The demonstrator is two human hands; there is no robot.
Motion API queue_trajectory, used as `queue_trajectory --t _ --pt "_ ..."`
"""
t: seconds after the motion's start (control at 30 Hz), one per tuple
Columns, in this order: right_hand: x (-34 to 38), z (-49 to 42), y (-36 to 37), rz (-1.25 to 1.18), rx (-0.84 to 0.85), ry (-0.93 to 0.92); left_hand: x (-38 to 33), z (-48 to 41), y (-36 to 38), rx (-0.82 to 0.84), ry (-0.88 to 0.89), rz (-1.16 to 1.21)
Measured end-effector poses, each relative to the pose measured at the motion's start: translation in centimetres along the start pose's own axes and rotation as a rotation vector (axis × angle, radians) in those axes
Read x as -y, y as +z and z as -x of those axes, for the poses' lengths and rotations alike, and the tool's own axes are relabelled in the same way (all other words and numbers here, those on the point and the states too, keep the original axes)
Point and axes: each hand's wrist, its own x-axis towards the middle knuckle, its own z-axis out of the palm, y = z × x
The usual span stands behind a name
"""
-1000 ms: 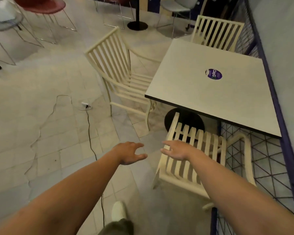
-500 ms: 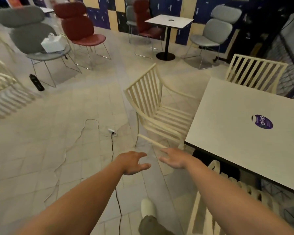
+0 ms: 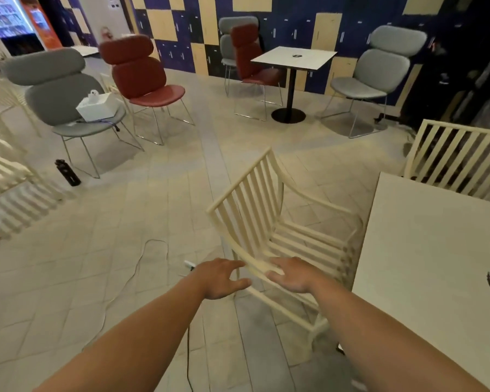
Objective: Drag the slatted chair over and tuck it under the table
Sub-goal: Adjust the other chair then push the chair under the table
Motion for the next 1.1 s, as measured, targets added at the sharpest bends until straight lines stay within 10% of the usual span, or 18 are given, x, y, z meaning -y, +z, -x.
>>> queue_trajectory --t 1.1 --pt "10.6 -34.0 -10.8 -0.514 -0.273 0.52 19.8 -37.0 -27.1 0.21 0.622 -0.375"
